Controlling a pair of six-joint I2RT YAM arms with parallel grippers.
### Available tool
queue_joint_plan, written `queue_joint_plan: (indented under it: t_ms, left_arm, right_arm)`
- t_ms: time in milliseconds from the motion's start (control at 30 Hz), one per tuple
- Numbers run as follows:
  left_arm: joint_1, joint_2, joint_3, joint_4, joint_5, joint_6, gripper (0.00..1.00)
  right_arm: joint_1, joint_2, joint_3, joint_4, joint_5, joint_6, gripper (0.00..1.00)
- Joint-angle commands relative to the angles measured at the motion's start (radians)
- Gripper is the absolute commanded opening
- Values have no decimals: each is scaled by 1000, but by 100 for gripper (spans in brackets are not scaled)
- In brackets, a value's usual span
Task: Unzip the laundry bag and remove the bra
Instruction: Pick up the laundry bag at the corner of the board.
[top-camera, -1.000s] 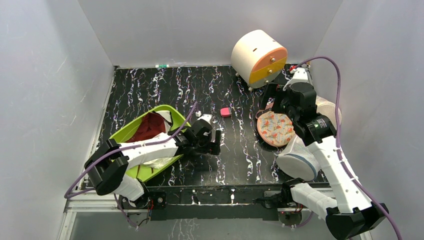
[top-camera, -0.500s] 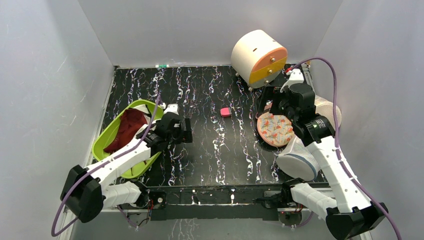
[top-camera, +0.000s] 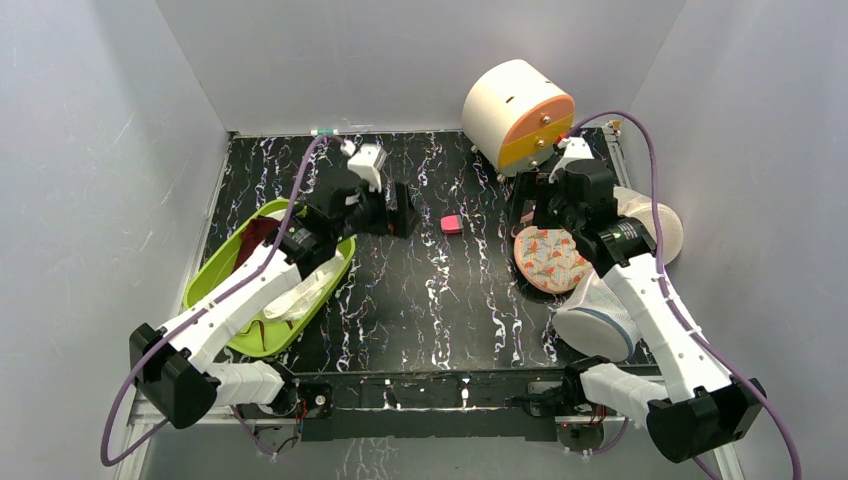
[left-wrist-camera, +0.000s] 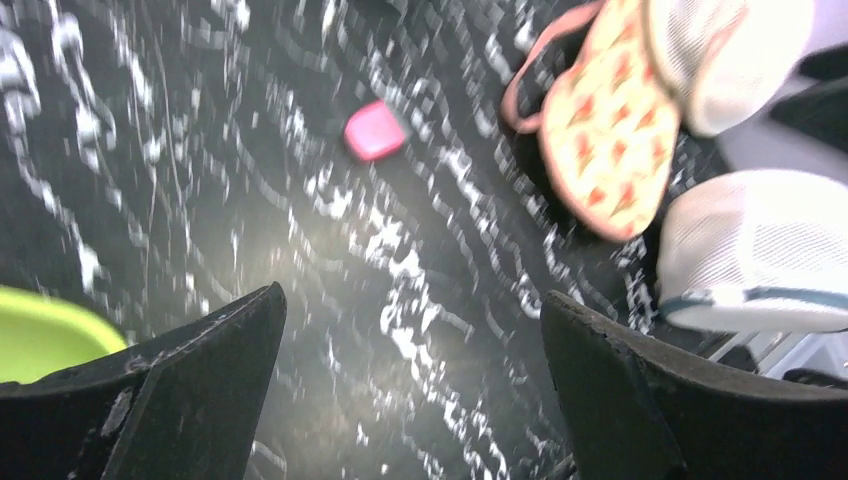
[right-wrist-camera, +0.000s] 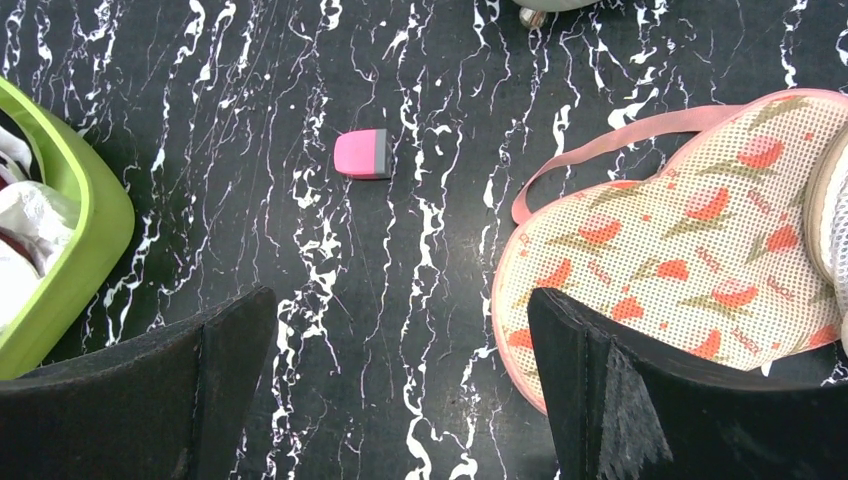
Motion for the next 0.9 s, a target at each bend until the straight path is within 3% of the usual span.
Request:
queue_joint_plan:
  t_ms: [0,133,300,533,733,867]
  left_arm:
    - [0,72,187,62,13,113,98]
    - [3,141,284,81,-71,202,98]
    - [15,140,268,74,-242,239,98]
    - [15,86,253,86,-217,388,98]
    - [64,-8,89,166,-180,337,98]
    - [64,13,108,147,-126,321,98]
  right_arm:
    - [-6,11,66,-4,-22,5,98]
    - [-6,21,61,-30,63,11,98]
    - [-6,30,5,-71,240,59,98]
    - [-27,53,-13,-151,442,130,98]
    - [-101,98,16,-185,385,168,98]
    - [-106,109,49,-282,436,259,98]
